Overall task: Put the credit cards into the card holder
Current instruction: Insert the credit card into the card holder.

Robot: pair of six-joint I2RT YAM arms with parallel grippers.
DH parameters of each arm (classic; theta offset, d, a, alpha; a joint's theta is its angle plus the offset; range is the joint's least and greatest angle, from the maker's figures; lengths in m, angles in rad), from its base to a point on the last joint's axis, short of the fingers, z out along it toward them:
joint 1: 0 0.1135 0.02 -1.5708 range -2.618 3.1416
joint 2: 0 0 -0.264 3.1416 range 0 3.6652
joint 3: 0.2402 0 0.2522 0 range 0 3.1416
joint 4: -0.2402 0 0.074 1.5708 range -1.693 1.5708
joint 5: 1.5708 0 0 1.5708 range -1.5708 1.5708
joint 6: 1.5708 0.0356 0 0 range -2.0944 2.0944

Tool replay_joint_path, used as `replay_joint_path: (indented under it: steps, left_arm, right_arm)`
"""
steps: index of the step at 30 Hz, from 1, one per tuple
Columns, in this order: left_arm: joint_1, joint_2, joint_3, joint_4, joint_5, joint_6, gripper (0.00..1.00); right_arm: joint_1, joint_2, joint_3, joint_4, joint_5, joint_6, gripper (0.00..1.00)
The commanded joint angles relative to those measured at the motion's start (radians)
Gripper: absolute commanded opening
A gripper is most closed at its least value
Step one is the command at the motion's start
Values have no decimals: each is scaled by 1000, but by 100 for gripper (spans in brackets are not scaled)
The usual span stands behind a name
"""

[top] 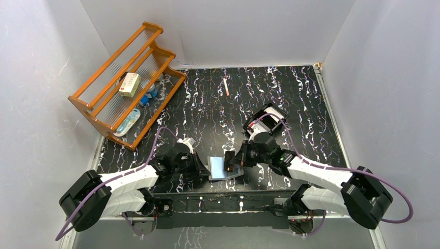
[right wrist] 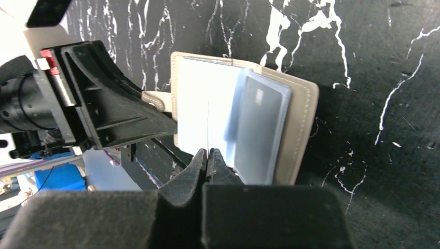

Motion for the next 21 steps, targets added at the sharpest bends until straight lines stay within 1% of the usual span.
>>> replay_joint_path:
  steps: [1,4,8,10,13,16,18,21]
  left_arm:
    - [3,6,0,-27,-19,42,0]
    - [3,8,1,-51,-47,67,0]
    - [3,13,12,-92,-97,98,0]
    - [3,16,21,-102,-107,109,0]
    - [3,23,12,-97,-109,118,0]
    - [3,33,-14,-57,-89,101,0]
    - [3,42,-23,-31,-76,94,0]
    - [3,60,-6,-35,-70,105,0]
  right_arm:
    - [0,30,-7,82,3,-20,0]
    - [-1,53,-8,83,3,-25,0]
    - [-4,93,-24,126,2,-30,0]
    - [-11,126,-20,127,-21,-58,0]
    - [-13,160,-37,171,-51,-50,0]
    - [-13,184,-53,228,-74,-41,0]
    - [-13,194,-50,224,-75,-40,0]
    - [-13,202,-59,236,-74,-41,0]
